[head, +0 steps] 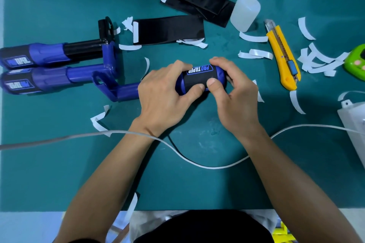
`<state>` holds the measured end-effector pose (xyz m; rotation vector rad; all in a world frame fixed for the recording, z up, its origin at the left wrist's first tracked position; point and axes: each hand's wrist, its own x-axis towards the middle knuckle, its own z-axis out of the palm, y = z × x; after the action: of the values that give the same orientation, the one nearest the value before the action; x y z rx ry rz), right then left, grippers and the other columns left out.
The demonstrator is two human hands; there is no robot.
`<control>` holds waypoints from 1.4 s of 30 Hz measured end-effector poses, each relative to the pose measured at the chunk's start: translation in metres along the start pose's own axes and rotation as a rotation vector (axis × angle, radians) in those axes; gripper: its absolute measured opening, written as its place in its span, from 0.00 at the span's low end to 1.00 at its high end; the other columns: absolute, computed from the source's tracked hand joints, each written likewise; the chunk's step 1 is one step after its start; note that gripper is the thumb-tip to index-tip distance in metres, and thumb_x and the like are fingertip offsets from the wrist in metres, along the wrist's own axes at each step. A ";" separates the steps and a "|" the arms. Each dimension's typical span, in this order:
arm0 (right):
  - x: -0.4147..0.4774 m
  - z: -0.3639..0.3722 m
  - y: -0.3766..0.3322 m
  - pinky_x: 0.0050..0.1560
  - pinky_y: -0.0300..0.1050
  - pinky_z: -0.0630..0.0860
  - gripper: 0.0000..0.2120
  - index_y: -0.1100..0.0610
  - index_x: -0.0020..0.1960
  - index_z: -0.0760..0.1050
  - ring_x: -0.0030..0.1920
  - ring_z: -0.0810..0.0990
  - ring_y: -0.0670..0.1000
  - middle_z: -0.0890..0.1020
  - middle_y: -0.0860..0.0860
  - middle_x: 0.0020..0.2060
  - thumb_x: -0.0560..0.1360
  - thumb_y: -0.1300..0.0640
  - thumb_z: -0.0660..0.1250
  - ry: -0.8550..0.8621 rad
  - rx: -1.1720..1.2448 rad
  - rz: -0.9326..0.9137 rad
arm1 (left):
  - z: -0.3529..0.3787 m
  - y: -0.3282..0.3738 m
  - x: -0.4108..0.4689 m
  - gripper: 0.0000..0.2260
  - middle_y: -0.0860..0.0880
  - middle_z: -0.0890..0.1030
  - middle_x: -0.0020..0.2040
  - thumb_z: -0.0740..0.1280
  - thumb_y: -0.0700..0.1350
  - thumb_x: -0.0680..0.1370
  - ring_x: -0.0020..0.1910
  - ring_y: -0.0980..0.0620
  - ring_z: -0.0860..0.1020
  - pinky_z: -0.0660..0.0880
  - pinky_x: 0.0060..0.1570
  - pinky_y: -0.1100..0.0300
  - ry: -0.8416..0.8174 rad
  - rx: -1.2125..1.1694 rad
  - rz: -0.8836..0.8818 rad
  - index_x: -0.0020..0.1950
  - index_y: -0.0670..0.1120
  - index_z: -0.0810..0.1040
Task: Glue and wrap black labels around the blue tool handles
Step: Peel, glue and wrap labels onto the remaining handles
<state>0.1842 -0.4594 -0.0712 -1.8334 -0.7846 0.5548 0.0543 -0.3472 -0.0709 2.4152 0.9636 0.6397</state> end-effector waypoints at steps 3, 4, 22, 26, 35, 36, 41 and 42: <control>-0.001 0.001 -0.001 0.67 0.48 0.76 0.18 0.53 0.66 0.80 0.64 0.80 0.46 0.82 0.43 0.62 0.77 0.58 0.67 0.005 0.000 0.005 | -0.005 -0.002 -0.001 0.21 0.57 0.84 0.48 0.73 0.62 0.71 0.45 0.54 0.78 0.66 0.48 0.60 -0.063 0.029 0.023 0.59 0.52 0.79; -0.001 0.001 -0.001 0.67 0.49 0.76 0.18 0.53 0.66 0.80 0.65 0.80 0.46 0.82 0.43 0.63 0.77 0.58 0.67 0.004 -0.001 0.008 | -0.007 -0.003 -0.002 0.23 0.57 0.85 0.50 0.74 0.62 0.71 0.46 0.53 0.79 0.67 0.49 0.60 -0.086 0.031 0.029 0.60 0.52 0.79; -0.003 0.000 -0.007 0.69 0.50 0.74 0.18 0.56 0.69 0.78 0.66 0.78 0.46 0.81 0.47 0.65 0.79 0.61 0.66 -0.004 -0.068 0.005 | -0.013 -0.006 -0.002 0.18 0.56 0.85 0.54 0.69 0.61 0.76 0.47 0.48 0.79 0.69 0.49 0.54 -0.182 -0.072 -0.048 0.62 0.54 0.78; -0.004 0.001 -0.009 0.68 0.43 0.74 0.19 0.57 0.69 0.77 0.65 0.78 0.45 0.81 0.48 0.65 0.78 0.60 0.67 -0.004 -0.104 -0.019 | -0.013 -0.004 -0.001 0.18 0.56 0.85 0.53 0.69 0.60 0.76 0.46 0.49 0.78 0.66 0.48 0.56 -0.184 -0.074 -0.062 0.62 0.55 0.77; -0.006 0.006 -0.009 0.61 0.28 0.67 0.21 0.57 0.67 0.76 0.59 0.76 0.40 0.80 0.46 0.62 0.75 0.60 0.72 0.000 -0.162 -0.053 | -0.013 -0.002 -0.001 0.16 0.58 0.84 0.51 0.70 0.59 0.77 0.45 0.53 0.75 0.62 0.47 0.58 -0.165 -0.083 -0.076 0.61 0.55 0.77; -0.006 0.006 -0.009 0.61 0.28 0.67 0.20 0.57 0.67 0.76 0.58 0.76 0.38 0.80 0.46 0.62 0.75 0.60 0.72 0.003 -0.159 -0.056 | -0.013 -0.002 -0.001 0.15 0.58 0.84 0.51 0.70 0.58 0.77 0.45 0.53 0.75 0.62 0.47 0.59 -0.165 -0.086 -0.080 0.61 0.55 0.77; -0.006 0.006 -0.007 0.61 0.27 0.66 0.20 0.58 0.67 0.75 0.59 0.75 0.37 0.80 0.47 0.62 0.76 0.61 0.72 0.002 -0.144 -0.068 | -0.016 0.002 0.000 0.16 0.56 0.84 0.51 0.69 0.57 0.76 0.45 0.52 0.76 0.61 0.48 0.59 -0.180 -0.102 -0.119 0.62 0.53 0.79; -0.006 0.006 -0.006 0.61 0.28 0.66 0.20 0.58 0.67 0.75 0.59 0.75 0.39 0.80 0.48 0.62 0.76 0.61 0.72 -0.001 -0.142 -0.070 | -0.017 0.003 0.000 0.16 0.56 0.84 0.51 0.69 0.57 0.76 0.45 0.52 0.75 0.61 0.48 0.59 -0.184 -0.108 -0.128 0.62 0.53 0.79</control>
<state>0.1743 -0.4588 -0.0674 -1.9274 -0.9054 0.4653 0.0468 -0.3450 -0.0558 2.2516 0.9713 0.4057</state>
